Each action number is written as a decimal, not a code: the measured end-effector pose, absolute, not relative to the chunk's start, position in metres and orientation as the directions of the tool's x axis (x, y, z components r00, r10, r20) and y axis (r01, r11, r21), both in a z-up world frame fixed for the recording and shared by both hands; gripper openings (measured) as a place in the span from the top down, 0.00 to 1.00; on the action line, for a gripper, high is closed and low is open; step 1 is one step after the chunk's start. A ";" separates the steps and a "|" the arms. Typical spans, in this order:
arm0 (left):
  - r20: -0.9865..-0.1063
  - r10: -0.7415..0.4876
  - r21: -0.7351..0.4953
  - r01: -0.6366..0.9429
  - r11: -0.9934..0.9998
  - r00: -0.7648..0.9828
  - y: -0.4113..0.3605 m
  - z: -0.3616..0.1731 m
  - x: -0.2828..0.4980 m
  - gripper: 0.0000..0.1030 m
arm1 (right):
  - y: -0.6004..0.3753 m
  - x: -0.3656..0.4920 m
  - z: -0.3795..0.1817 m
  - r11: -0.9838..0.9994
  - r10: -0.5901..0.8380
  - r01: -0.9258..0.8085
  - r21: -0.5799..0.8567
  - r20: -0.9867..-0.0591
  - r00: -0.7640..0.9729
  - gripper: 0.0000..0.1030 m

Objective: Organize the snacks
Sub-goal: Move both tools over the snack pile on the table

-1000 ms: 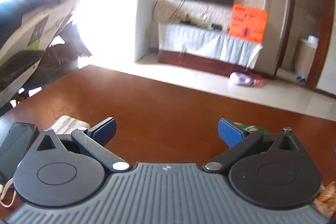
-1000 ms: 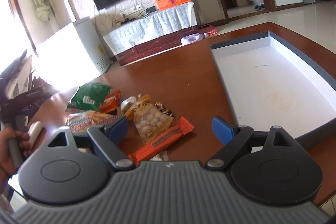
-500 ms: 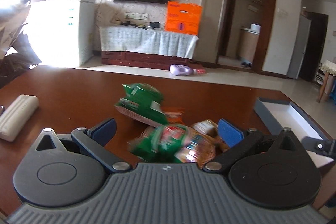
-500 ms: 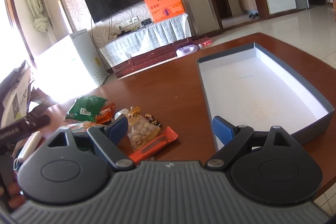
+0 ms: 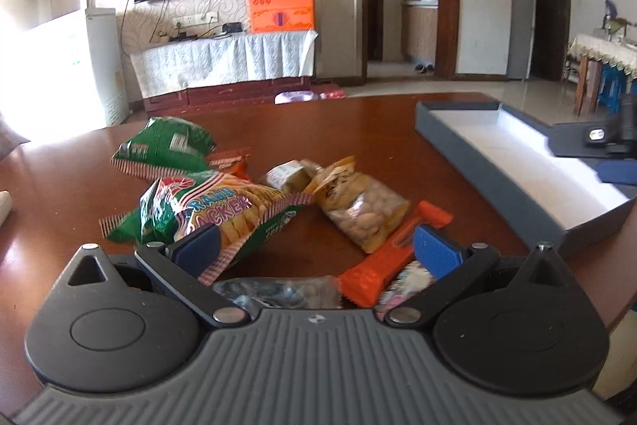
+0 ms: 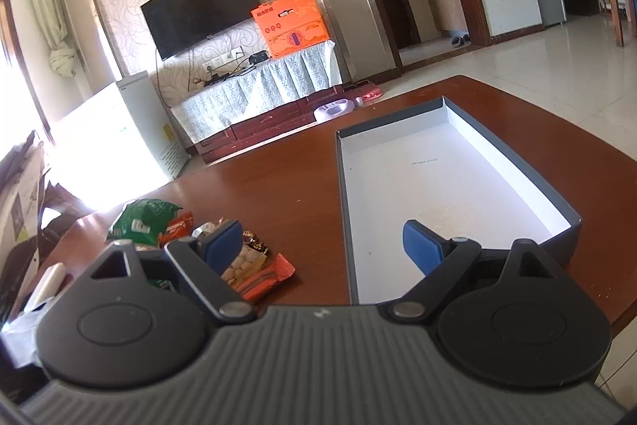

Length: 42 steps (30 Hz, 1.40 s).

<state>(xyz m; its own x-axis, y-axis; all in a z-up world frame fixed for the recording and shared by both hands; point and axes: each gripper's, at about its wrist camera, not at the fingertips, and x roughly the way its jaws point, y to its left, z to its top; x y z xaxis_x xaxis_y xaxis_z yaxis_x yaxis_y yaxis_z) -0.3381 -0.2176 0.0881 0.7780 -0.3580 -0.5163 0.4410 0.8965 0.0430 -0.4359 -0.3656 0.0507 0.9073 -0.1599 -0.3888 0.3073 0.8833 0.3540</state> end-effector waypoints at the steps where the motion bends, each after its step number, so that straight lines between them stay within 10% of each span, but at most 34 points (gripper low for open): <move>1: -0.522 -0.336 0.048 0.420 0.906 0.784 -0.217 0.087 -0.330 0.00 | -0.363 -0.435 0.051 0.889 -0.159 0.303 0.343 -0.389 0.907 0.14; 15: -0.527 -0.150 -0.025 0.161 0.987 0.837 -0.160 0.075 -0.261 0.00 | -0.333 -0.427 0.050 0.948 -0.161 0.254 0.193 -0.396 0.904 0.14; 20: -0.502 -0.164 -0.029 0.173 0.985 0.849 -0.147 0.077 -0.261 0.00 | -0.285 -0.470 0.065 0.969 -0.236 0.233 -0.080 -0.031 0.971 0.00; 25: -0.481 -0.185 0.003 0.213 0.977 0.857 -0.139 0.068 -0.269 0.00 | -0.264 -0.452 0.056 0.961 -0.199 0.161 -0.227 -0.155 0.968 0.00; 42: -0.473 -0.254 0.018 0.297 0.955 0.844 -0.135 0.046 -0.327 0.00 | -0.277 -0.458 0.053 0.998 0.051 -0.043 0.035 -0.283 0.958 0.00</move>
<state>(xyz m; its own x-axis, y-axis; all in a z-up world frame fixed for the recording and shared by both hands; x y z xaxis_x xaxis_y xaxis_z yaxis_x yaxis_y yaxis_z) -0.3272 -0.1350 0.0457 0.8437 -0.2540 -0.4730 0.2974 0.9546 0.0179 -0.4577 -0.2774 0.0529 0.9577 0.0512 -0.2831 -0.0429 0.9985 0.0354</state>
